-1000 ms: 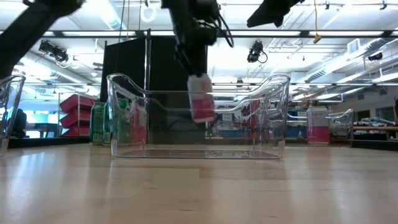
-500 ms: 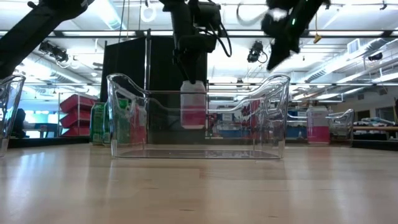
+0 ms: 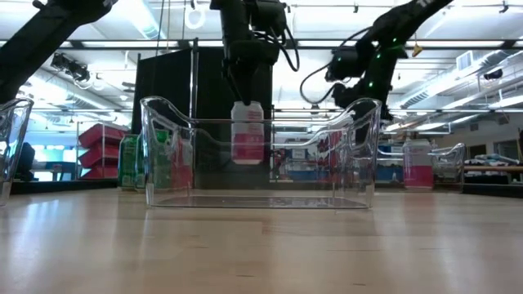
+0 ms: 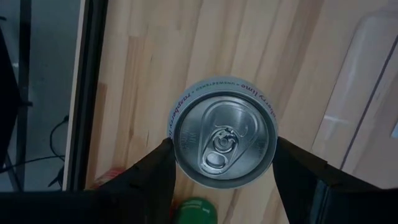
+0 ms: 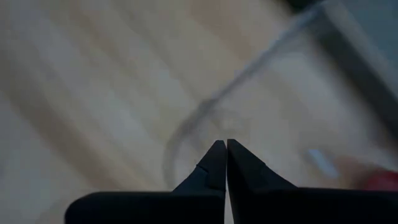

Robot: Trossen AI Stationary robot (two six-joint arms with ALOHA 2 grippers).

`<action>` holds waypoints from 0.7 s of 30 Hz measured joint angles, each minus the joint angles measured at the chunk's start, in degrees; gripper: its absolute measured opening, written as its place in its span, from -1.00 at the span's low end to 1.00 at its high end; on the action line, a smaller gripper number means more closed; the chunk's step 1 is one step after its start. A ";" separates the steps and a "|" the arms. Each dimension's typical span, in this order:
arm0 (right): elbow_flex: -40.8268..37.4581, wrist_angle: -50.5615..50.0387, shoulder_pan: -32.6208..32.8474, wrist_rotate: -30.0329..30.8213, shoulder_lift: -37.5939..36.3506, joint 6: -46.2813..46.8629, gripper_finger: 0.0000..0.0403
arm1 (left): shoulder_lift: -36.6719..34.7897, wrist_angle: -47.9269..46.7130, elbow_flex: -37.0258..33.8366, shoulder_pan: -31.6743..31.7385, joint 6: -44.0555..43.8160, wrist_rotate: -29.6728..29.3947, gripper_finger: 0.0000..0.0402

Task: Sort soda cans
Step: Put the middle pink white soda can into the top transparent bin

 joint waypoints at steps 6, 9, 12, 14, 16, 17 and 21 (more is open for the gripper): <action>0.00 6.88 4.32 -11.81 2.95 -0.29 -1.00 | -0.02 -0.77 0.00 0.00 0.00 -0.11 0.11; 1.00 10.78 6.93 -14.21 2.88 -0.04 -1.00 | -0.02 -0.86 0.00 0.00 -0.02 -0.13 0.11; 3.01 11.82 8.78 -13.99 2.20 0.07 -1.00 | -0.02 -1.08 0.00 -0.02 -0.02 -0.15 0.11; 4.60 11.73 9.93 -13.86 1.18 0.04 -0.99 | -0.19 -1.51 0.00 -0.07 -0.03 -0.15 0.11; 6.29 10.23 10.66 -13.88 -0.58 -0.47 -0.99 | -0.70 -1.77 -0.02 -0.24 -0.04 -0.14 0.11; 7.15 8.91 10.88 -13.52 -1.57 -1.14 -1.00 | -1.29 -1.84 -0.02 -0.34 -0.01 -0.26 0.11; 9.23 2.08 10.22 -8.77 -6.62 -2.99 -1.00 | -4.20 -2.08 0.23 -1.07 0.03 -0.36 0.11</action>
